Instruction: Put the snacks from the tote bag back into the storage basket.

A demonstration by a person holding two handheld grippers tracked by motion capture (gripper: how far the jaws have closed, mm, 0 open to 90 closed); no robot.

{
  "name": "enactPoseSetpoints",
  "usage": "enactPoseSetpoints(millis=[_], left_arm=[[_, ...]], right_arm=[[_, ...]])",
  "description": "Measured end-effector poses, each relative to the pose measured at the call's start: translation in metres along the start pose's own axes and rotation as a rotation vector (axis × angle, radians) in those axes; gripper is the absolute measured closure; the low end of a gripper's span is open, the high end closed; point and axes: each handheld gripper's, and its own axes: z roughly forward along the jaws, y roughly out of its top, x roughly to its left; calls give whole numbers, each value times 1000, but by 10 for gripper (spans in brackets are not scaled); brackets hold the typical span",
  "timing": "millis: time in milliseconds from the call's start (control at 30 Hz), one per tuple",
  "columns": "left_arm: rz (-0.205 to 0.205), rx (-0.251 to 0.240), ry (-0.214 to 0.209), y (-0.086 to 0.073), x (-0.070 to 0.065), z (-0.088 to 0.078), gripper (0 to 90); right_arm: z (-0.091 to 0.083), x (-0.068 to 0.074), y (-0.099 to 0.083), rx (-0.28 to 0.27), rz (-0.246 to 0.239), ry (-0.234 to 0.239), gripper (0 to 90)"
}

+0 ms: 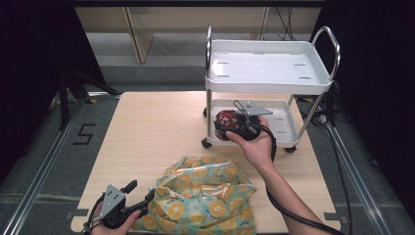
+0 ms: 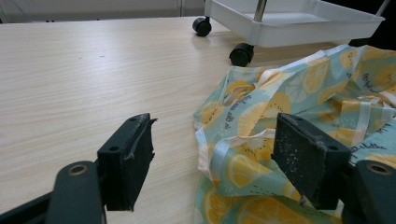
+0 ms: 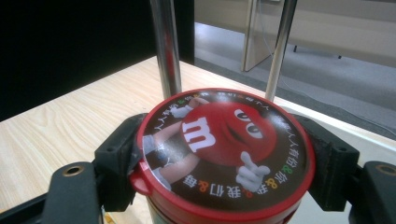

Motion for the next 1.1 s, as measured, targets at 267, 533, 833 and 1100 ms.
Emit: enactPoseSetpoints(millis=[267,533,833,1100], left_arm=[[-11,-6,0,0,-1,0,283],[-5,4,2,0,-1,0,283],[-12,-6,0,0,-1,0,283],[-12,-5,-1,0,-1,0,283]], right_arm=[[3,-2,2,11,13,-5,265],[6,-5,3,13,13,-8,265],[8,-8,4,19,1,-25,265],[12,-9,4,41,0,-30,266]])
